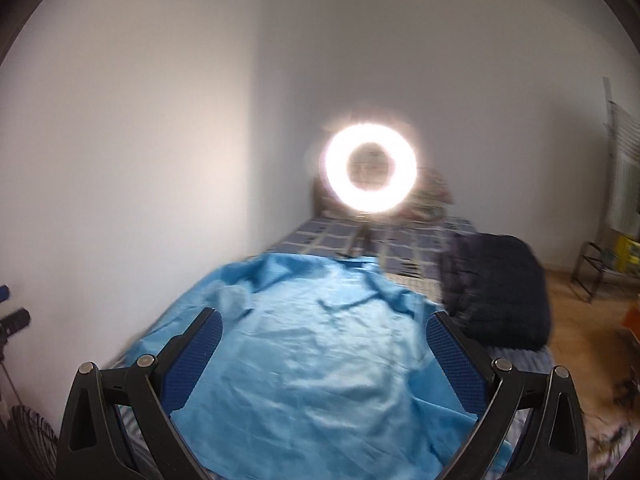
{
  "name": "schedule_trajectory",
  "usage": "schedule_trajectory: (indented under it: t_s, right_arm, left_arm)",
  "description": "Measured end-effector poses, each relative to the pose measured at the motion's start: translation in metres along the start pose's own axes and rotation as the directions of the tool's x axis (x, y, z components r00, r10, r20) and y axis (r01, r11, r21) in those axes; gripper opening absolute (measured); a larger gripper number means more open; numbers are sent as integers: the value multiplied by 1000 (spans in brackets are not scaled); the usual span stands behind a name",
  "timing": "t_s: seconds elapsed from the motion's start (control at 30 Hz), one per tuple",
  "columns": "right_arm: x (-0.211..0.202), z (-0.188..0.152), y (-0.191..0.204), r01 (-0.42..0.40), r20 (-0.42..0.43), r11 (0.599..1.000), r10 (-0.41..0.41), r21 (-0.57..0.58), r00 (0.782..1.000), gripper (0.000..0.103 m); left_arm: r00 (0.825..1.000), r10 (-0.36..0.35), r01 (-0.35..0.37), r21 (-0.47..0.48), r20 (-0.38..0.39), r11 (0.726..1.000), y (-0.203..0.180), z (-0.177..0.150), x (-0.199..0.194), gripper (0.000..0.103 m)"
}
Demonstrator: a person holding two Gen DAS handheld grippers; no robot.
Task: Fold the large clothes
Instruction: 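Move the right gripper to the shirt's elastic sleeve cuff and grasp it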
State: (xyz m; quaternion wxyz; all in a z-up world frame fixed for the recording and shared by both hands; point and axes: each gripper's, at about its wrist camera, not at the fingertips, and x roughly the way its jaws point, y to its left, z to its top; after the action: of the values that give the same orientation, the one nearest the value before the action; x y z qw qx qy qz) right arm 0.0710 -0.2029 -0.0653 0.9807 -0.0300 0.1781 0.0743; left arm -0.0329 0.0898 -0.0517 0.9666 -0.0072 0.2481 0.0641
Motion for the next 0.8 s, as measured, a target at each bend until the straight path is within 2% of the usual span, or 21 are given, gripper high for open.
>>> schedule_trajectory:
  t_s: [0.13,0.23,0.3,0.33,0.37,0.4,0.47,0.57,0.67,0.7,0.8]
  right_arm:
    - [30,1,31,-170,-19,985,170,-34,985,103]
    - [57,-2,55,-298,-83,954,294,-37,952,101]
    - [80,-8,72,-358,-142,933,352,-20,925,95]
    - [90,-11,79,-381,-168,925,373,-16,913,88]
    - [101,-16,89,-408,-199,913,397,-16,896,80]
    - [111,-22,102,-432,-236,902,415,-20,879,77]
    - [127,-34,126,-481,-302,876,448,-41,841,59]
    - [148,-56,167,-569,-404,818,492,-90,771,47]
    - [162,-79,207,-654,-509,749,524,-108,683,42]
    - [166,-88,219,-669,-532,732,520,-125,668,42]
    - [187,-109,246,-693,-590,701,491,-170,641,42]
  left_arm:
    - [1000,16,-16,-5,-24,1000,11,-18,3,99]
    - [999,20,-21,-16,-46,1000,19,-29,4,99]
    - [998,15,-17,-26,-55,1000,24,-34,5,98]
    - [998,17,-18,-25,-59,1000,24,-36,5,98]
    - [998,21,-22,-22,-64,1000,26,-39,4,97]
    - [997,25,-26,-18,-69,1000,26,-41,6,91]
    - [996,28,-29,-13,-84,999,28,-44,7,89]
    - [995,19,-22,-27,-99,999,33,-50,9,89]
    - [994,18,-22,-43,-107,999,38,-52,10,89]
    - [994,18,-24,-47,-110,999,40,-53,10,89]
    - [992,23,-30,-59,-124,998,47,-55,12,89]
